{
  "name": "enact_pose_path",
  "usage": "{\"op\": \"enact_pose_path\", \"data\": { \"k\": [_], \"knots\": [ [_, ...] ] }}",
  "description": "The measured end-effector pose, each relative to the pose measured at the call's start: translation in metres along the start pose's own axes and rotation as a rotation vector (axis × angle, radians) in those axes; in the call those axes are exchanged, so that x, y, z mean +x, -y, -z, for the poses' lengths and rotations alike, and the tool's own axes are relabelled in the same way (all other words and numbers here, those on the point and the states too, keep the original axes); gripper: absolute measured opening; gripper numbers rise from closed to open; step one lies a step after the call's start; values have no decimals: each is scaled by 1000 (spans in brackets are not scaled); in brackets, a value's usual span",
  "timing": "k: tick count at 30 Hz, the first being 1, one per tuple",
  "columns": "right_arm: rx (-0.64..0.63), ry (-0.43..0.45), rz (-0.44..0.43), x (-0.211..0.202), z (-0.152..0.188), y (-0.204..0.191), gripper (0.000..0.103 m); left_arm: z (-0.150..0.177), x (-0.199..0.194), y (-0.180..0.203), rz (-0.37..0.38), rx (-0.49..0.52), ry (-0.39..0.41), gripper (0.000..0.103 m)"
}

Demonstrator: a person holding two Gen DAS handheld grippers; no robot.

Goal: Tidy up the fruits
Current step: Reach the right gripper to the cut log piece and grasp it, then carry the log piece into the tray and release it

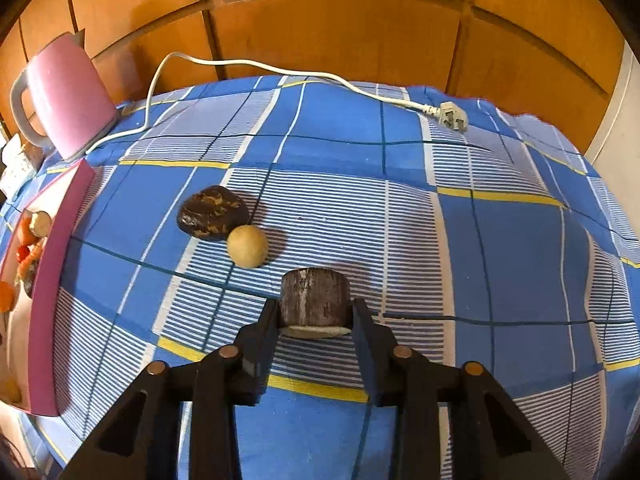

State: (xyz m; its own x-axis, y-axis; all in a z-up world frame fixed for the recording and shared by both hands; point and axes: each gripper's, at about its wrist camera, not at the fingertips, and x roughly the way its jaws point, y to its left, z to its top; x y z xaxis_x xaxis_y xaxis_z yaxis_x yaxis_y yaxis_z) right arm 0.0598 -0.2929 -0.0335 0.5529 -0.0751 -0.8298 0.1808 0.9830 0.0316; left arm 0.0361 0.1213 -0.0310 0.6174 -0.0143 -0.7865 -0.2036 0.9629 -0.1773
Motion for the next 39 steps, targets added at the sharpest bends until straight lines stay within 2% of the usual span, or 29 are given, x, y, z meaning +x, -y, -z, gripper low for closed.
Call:
{"op": "enact_pose_path", "data": {
  "k": [6, 13, 23, 39],
  "knots": [
    [-25, 10, -13, -9, 7, -4, 36, 1, 0, 1, -1, 4, 2, 79],
    [-45, 0, -121, -18, 17, -18, 36, 1, -5, 1, -3, 5, 14, 79],
    [-110, -19, -208, -24, 25, -48, 36, 1, -8, -5, -11, -15, 25, 81],
    [-364, 28, -474, -67, 18, -143, 36, 4, -6, -9, -13, -29, 18, 81]
  ]
}}
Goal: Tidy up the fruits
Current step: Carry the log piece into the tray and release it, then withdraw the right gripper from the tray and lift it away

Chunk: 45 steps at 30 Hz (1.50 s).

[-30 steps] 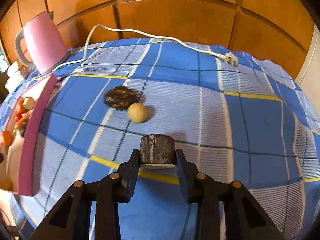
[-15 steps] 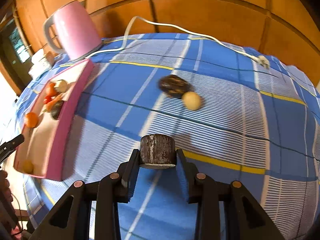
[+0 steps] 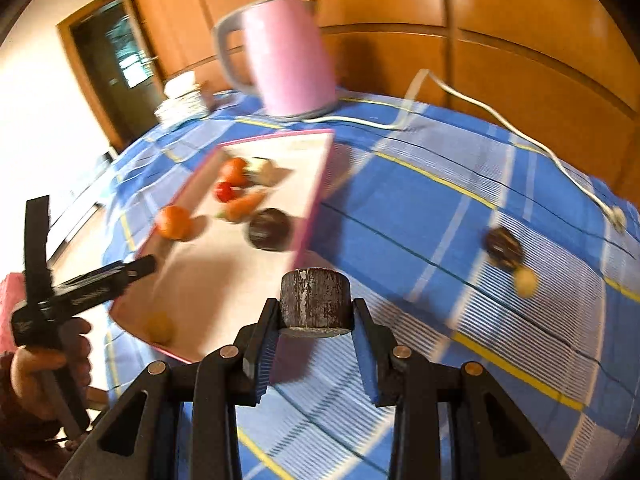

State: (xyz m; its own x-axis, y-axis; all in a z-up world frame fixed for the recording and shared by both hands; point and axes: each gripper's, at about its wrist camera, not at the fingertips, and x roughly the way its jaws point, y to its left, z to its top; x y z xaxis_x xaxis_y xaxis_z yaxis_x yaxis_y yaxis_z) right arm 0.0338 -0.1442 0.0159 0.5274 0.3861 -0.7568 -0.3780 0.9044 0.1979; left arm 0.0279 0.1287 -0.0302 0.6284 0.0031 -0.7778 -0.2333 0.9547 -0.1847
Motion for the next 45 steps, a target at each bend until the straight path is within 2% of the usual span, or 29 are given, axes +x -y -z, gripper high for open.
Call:
{"op": "enact_pose_path", "data": {
  "k": [8, 20, 39, 45],
  "knots": [
    [-101, -33, -45, 23, -10, -39, 36, 1, 2, -4, -5, -14, -7, 81],
    [-111, -31, 13, 45, -13, -49, 41, 2, 7, -7, -13, -19, -20, 82],
    [-1, 14, 92, 19, 4, -17, 41, 2, 4, -3, -4, -7, -19, 82],
    [96, 33, 179, 5, 17, 16, 41, 2, 3, -2, 2, -4, -19, 82]
  ]
}}
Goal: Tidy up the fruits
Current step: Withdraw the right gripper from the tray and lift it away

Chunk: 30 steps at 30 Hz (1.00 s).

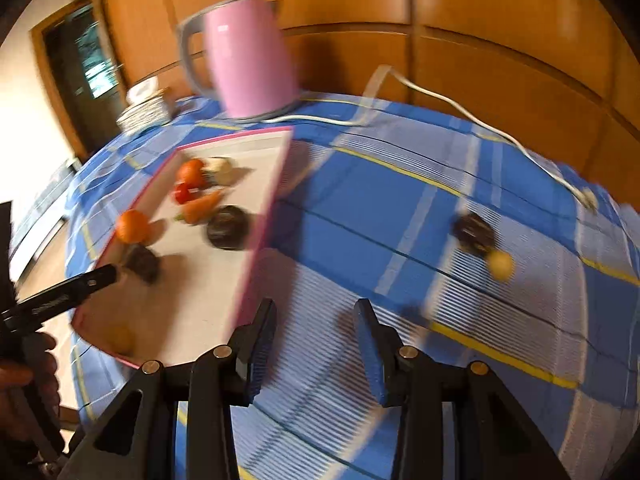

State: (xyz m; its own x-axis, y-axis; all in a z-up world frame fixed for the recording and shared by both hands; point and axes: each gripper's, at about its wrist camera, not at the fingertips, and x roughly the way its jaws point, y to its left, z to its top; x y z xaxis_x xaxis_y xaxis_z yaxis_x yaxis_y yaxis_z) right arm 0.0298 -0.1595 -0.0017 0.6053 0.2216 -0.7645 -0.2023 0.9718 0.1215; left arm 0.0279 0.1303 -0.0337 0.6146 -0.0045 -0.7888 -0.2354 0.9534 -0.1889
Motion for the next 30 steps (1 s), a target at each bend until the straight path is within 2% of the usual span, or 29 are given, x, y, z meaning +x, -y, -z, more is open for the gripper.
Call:
{"op": "enact_pose_path", "data": {
  "k": [4, 11, 20, 22, 23, 24, 30],
  "knots": [
    [114, -7, 95, -4, 13, 41, 41, 0, -1, 2, 5, 5, 2, 82],
    [355, 1, 321, -24, 42, 127, 41, -1, -3, 7, 14, 22, 3, 82],
    [632, 7, 657, -52, 84, 213, 41, -6, -17, 29, 103, 102, 37, 82],
    [671, 21, 687, -57, 93, 222, 49, -9, -22, 37, 142, 128, 41, 82],
    [683, 33, 706, -59, 96, 224, 58, -10, -24, 43, 156, 143, 42, 82],
    [689, 37, 719, -59, 97, 225, 61, -12, -26, 49, 174, 162, 40, 82],
    [657, 75, 748, -57, 102, 216, 67, -19, -33, 96, 278, 266, 25, 80]
  ]
}}
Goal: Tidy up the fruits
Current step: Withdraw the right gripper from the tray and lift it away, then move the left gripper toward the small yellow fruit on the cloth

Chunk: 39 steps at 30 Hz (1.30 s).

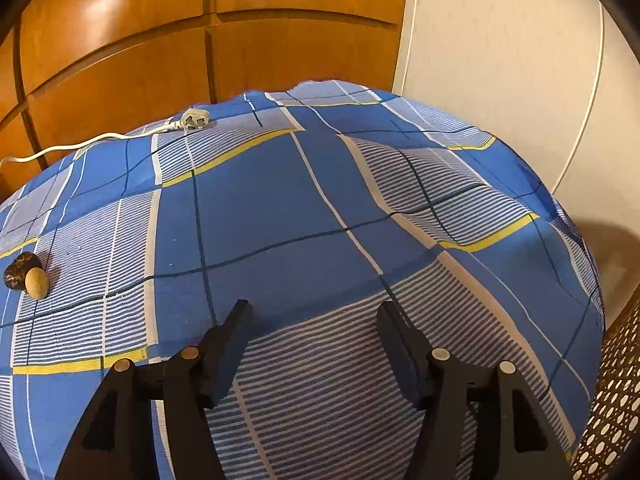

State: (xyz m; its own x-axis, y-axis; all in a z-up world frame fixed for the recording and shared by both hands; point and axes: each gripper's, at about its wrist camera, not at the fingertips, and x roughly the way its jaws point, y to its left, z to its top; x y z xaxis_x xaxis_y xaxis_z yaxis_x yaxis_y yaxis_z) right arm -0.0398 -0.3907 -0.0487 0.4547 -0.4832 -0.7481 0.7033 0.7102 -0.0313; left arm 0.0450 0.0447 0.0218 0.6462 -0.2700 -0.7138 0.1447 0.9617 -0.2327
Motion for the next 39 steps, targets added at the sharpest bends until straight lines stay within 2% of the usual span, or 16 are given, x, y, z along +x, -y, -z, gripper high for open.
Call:
{"op": "enact_pose_path", "data": {
  "k": [2, 5, 10, 19, 25, 39],
  "knots": [
    [6, 3, -11, 1, 0, 0, 68, -6, 6, 17, 41, 32, -21, 80],
    [3, 5, -11, 7, -2, -1, 69, -11, 18, 45, 113, 86, -64, 74],
    [2, 6, -17, 9, -2, -2, 70, -12, 39, 92, 185, 165, -122, 71],
    [4, 9, -24, 9, -2, -1, 72, -2, 57, 141, 143, 270, -137, 71],
    [3, 9, -26, 9, -2, -2, 72, 2, 64, 152, 123, 301, -144, 71],
    [3, 9, -26, 9, -3, -2, 73, 6, 83, 174, 133, 328, -189, 71]
  ]
}}
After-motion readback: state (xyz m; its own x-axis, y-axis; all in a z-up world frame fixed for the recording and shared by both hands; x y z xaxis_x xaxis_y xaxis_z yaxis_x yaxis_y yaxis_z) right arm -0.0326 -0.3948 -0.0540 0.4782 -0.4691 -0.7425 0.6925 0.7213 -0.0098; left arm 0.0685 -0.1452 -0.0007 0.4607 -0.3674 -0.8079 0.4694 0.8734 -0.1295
